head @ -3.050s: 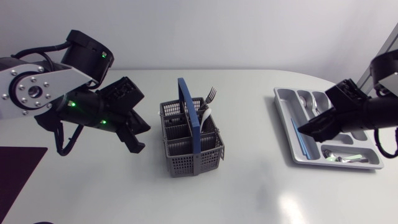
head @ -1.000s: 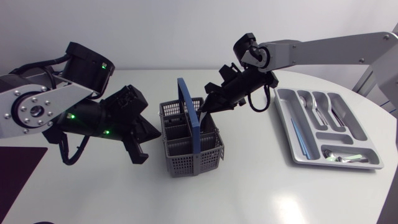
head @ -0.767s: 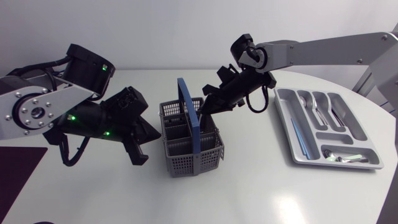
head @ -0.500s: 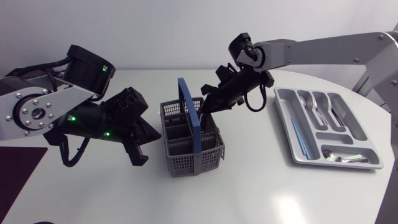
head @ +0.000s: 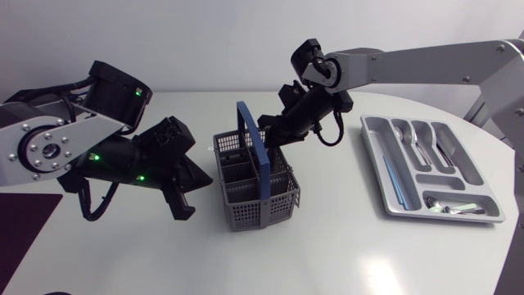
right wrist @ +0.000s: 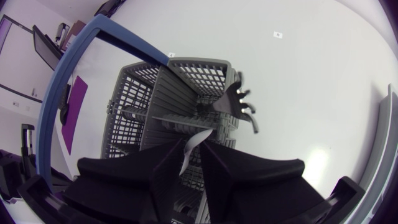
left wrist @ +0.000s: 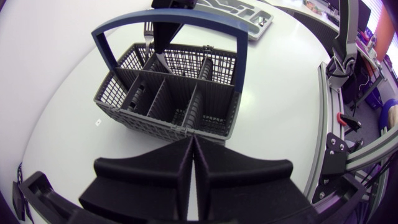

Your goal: Sort the cutlery from the basket into the organizer compartments.

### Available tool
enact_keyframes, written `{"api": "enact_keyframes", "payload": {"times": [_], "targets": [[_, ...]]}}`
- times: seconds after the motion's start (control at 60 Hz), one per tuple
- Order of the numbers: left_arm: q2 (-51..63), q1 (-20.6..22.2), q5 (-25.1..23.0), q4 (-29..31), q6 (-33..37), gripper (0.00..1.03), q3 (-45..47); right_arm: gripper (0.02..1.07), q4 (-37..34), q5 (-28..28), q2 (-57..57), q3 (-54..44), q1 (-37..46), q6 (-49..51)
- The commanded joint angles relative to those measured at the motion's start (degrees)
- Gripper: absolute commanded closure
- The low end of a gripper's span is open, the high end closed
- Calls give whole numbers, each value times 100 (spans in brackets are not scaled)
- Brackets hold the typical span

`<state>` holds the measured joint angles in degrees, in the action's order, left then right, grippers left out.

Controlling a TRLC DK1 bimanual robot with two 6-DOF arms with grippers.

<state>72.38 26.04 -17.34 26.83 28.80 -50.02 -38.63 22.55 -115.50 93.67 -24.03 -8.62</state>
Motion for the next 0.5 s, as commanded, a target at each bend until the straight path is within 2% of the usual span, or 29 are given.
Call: {"api": "enact_keyframes", "payload": {"times": [0.0, 0.333, 0.483], "targets": [[-40, -38, -50, -37, 153, 100, 203, 81, -65, -286, -122, 46, 21, -157], [-101, -38, -50, -20, 153, 100, 221, 81, -22, -558, -157, 134, -5, -236], [-145, -38, -50, -11, 135, 100, 221, 81, 40, -954, -236, 161, -216, -254]]}}
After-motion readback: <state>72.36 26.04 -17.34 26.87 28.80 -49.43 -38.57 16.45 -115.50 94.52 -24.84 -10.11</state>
